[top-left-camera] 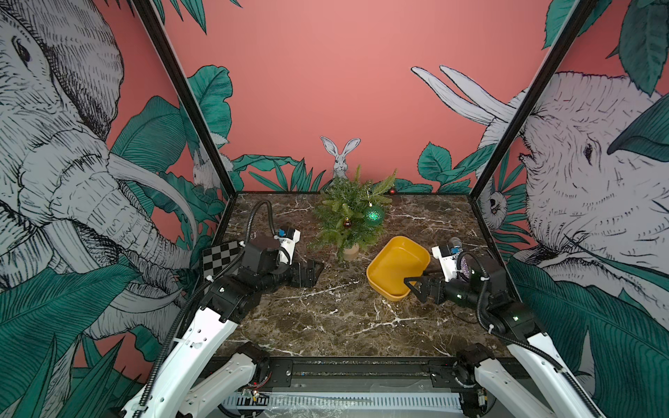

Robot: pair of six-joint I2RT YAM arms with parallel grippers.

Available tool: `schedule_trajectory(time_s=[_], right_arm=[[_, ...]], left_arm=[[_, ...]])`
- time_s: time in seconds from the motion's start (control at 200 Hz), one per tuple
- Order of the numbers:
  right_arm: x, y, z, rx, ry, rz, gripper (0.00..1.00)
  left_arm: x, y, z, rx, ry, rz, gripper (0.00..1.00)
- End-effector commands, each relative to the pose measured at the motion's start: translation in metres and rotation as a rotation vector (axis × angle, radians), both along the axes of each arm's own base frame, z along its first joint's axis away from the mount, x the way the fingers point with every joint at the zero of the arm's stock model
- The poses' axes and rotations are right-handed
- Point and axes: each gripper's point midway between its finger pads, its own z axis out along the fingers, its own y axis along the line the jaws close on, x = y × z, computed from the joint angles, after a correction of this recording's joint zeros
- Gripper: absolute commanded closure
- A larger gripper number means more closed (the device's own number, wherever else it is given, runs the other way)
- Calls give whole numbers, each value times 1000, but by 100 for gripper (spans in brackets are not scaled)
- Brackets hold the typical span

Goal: Decorate the small christmas tree with ornaments
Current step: Reset both arms

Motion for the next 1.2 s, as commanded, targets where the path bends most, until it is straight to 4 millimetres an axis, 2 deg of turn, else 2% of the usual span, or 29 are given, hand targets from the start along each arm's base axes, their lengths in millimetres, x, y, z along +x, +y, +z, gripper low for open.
schedule_trajectory(time_s=[0.0,0.155,0.275,0.375,0.505,0.59,0.645,0.735,0.84,0.915,0.96,1.02,1.07,1.095,1.155,1.195], right_arm=[[27,-38,-9,-87,-44,-263,1],[63,-92,-25,-308,-81,-565,1],[90,-130,-17,-483,-153,-779,1],[112,-147,-13,-612,-260,-880,1],[125,-175,-33,-759,-344,-998,1],[127,-194,-52,-821,-308,-1058,1],[131,-204,-68,-792,-272,-1077,1],[138,-203,-86,-713,-297,-1058,1],[149,-191,-85,-683,-425,-990,1],[148,-197,-90,-651,-442,-1007,1],[150,-200,-100,-619,-446,-1001,1],[156,-188,-101,-566,-485,-905,1],[158,-181,-111,-565,-457,-849,1],[159,-181,-117,-566,-450,-840,1],[166,-183,-106,-554,-517,-868,1],[167,-185,-113,-570,-464,-868,1]], left_arm=[[23,38,-18,58,-25,240,1],[48,76,-36,233,-77,407,1],[76,97,-45,426,-173,475,1],[101,112,-53,514,-244,531,1],[127,150,-80,602,-210,635,1],[138,177,-98,718,-171,683,1],[144,188,-110,728,-163,694,1],[149,198,-124,666,-199,718,1],[152,197,-132,647,-258,687,1],[160,190,-131,628,-330,652,1],[164,184,-125,583,-389,632,1],[165,182,-127,566,-439,634,1],[166,184,-134,564,-446,645,0],[170,181,-131,559,-477,632,1],[173,170,-137,545,-442,556,1],[177,167,-139,544,-454,534,1]])
